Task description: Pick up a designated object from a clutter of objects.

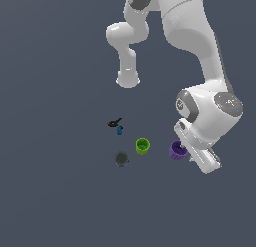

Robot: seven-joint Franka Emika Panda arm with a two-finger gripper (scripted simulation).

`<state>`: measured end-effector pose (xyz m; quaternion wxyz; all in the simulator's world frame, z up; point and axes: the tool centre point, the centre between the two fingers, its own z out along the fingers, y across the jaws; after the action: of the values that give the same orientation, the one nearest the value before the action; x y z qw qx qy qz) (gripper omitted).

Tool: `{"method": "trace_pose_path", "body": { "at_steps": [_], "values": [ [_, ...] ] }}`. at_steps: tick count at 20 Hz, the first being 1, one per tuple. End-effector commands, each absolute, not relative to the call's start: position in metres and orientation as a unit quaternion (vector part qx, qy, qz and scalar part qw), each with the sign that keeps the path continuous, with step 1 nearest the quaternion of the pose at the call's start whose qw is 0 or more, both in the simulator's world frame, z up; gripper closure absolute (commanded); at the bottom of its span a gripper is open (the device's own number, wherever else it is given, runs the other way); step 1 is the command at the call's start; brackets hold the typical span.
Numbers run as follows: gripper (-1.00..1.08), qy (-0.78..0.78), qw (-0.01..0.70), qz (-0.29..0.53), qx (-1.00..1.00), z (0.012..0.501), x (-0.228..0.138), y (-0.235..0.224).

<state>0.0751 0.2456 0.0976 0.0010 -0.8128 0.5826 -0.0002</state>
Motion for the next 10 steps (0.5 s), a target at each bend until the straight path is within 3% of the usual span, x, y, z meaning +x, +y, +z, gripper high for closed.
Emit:
{"method": "trace_pose_path", "body": {
  "at_steps": [1,9,10],
  "values": [
    [-0.2,0.583,0.001,0.0,-0.812,0.092,0.075,0.245],
    [-0.2,0.584,0.001,0.0,-0.811,0.069,0.074,0.245],
    [1.08,0.584,0.001,0.0,-0.811,0.069,0.074,0.245]
  ]
}}
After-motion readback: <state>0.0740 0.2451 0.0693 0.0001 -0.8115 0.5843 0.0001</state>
